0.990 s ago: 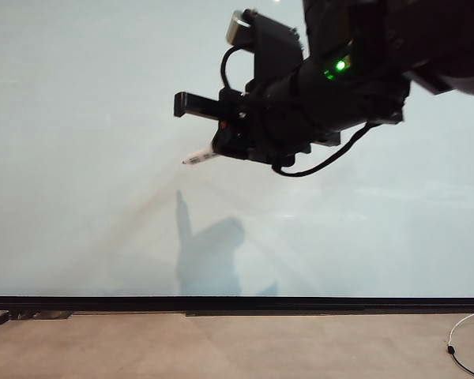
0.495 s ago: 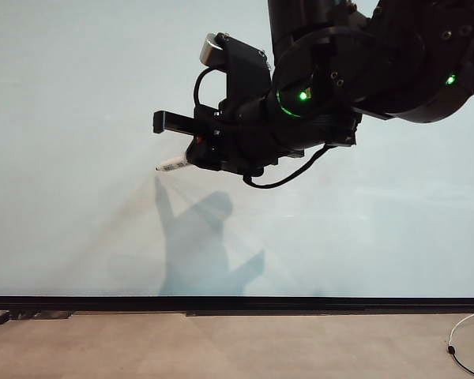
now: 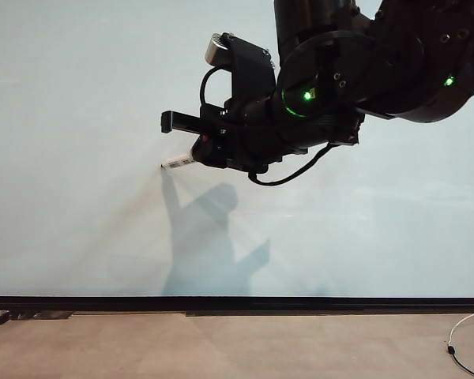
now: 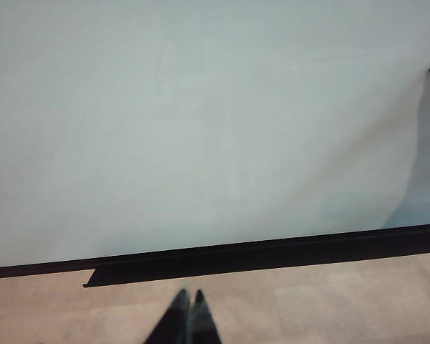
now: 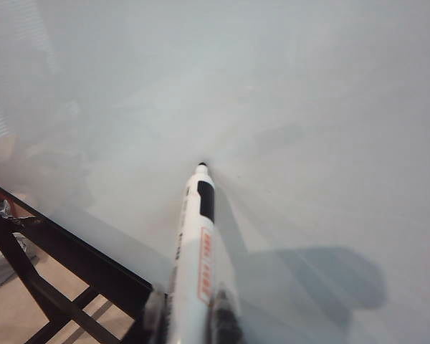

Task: Pick up the pen on the shelf to the right of the whiteboard and draw a straight line.

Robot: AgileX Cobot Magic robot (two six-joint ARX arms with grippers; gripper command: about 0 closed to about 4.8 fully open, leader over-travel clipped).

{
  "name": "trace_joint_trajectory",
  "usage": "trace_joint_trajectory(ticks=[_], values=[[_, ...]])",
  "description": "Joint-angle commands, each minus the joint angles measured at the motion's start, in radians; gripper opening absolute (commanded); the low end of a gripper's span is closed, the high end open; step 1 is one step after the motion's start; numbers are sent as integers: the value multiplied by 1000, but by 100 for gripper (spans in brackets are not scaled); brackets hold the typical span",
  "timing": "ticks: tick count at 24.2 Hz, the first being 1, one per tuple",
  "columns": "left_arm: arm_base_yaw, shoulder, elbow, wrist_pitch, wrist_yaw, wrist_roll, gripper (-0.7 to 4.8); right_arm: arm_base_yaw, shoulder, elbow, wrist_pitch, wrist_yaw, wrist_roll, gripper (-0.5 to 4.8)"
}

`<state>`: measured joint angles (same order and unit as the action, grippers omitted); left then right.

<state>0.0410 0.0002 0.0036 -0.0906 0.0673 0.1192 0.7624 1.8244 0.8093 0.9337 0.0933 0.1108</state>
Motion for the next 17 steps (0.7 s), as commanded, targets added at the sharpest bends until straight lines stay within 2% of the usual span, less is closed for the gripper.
trace_joint_trajectory(ticks=[1, 17], values=[[0, 0, 3, 10, 0, 1, -5, -6, -6, 5, 13, 33, -7, -5], [0, 0, 3, 10, 0, 1, -5, -24, -37, -18, -19, 69, -40, -5]])
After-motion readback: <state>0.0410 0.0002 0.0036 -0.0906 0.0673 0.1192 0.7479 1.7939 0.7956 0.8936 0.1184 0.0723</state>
